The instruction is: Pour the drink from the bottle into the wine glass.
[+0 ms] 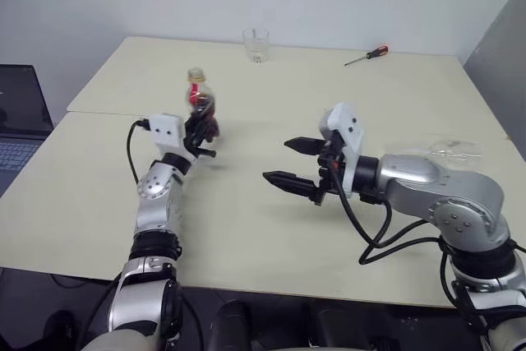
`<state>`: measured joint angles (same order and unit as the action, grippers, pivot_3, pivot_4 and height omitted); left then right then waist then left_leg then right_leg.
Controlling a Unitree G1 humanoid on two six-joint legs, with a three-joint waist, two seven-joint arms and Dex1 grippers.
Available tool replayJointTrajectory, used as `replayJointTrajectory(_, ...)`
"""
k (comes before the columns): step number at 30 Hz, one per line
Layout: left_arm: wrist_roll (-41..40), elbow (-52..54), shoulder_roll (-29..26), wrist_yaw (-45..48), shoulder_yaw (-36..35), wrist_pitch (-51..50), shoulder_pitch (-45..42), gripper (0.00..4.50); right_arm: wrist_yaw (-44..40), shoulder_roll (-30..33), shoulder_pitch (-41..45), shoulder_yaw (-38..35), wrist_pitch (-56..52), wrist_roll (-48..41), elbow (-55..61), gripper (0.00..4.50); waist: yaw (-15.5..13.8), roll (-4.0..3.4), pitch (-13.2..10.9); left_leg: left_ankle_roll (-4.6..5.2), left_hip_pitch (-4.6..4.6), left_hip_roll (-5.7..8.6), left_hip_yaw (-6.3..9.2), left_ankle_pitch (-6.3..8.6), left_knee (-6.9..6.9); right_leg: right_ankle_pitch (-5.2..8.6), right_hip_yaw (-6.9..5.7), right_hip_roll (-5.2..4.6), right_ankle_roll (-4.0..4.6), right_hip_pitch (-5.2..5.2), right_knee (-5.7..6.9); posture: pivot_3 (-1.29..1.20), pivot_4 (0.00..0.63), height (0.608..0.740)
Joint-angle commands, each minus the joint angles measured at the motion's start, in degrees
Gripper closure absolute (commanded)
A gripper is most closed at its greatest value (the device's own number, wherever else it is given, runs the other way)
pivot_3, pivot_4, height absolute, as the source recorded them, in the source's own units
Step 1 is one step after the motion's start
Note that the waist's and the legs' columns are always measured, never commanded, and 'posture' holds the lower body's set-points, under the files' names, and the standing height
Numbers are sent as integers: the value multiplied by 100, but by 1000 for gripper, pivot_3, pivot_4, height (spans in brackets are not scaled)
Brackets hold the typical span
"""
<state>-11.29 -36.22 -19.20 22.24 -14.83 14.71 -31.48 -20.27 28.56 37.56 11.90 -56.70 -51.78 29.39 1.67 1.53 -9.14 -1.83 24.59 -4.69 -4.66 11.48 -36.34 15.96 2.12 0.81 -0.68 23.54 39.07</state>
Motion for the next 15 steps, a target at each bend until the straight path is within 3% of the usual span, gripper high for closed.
replayJointTrajectory(1, 86, -155, -176, -269, -194, 412, 134, 4023, -315, -128, 206, 98, 167, 247, -51, 0, 2, 5, 3, 0, 0, 0, -1, 0, 0, -2, 0, 0, 4, 0, 0, 0, 150, 740)
replayJointTrajectory(11, 120, -300, 13, -857, -237, 654, 655, 4041, -639, -328, 267, 74, 56, 558, -114, 0, 22, 16, 11, 0, -9, -4, -9, 0, 0, -7, 5, -1, 12, -1, 5, 0, 150, 740)
replayJointTrajectory(12, 103, -261, 50, -909, -240, 630, 718, 3323, -658, -338, 266, 64, 44, 580, -113, 0, 23, 16, 12, 0, -14, -4, -11, 0, 2, -7, 6, -1, 13, -3, 6, 0, 150, 740)
replayJointTrajectory(15, 44, -114, 126, -999, -243, 573, 864, 2386, -695, -350, 266, 46, 29, 637, -114, 0, 23, 16, 14, 0, -23, -5, -12, 0, 6, -7, 9, 0, 13, -8, 9, 0, 150, 740)
